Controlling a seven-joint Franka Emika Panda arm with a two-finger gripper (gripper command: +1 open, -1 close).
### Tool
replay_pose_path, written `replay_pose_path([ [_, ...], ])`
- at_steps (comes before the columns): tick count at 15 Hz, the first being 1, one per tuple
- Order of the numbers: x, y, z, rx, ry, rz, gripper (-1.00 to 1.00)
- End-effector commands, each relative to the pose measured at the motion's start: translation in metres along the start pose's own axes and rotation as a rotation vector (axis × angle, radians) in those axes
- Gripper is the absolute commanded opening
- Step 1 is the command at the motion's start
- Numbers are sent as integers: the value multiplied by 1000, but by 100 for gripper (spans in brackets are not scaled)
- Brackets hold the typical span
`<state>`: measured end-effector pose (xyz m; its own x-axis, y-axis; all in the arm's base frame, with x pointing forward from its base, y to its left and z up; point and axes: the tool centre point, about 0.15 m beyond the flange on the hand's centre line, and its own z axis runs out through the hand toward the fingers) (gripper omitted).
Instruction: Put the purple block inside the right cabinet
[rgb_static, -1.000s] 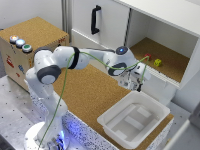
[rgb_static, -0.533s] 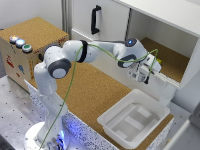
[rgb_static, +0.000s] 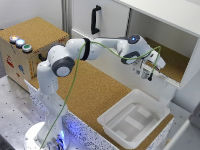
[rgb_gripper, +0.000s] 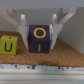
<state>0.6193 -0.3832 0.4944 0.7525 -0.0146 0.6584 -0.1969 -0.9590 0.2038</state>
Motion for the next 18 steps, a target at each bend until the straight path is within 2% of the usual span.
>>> replay_pose_path([
  [1, 40, 23, 55, 201, -43, -41, -100],
  [5, 38, 12, 63, 238, -54, -65, -100],
  [11, 33, -6, 76, 242, -35, -77, -100],
  [12, 33, -8, 77, 237, -29, -76, 100],
  [14, 33, -15, 68, 223, 8, -111, 100],
  [17, 30, -18, 25, 131, 124, -140, 100],
  [18, 29, -19, 21, 127, 133, -161, 100],
])
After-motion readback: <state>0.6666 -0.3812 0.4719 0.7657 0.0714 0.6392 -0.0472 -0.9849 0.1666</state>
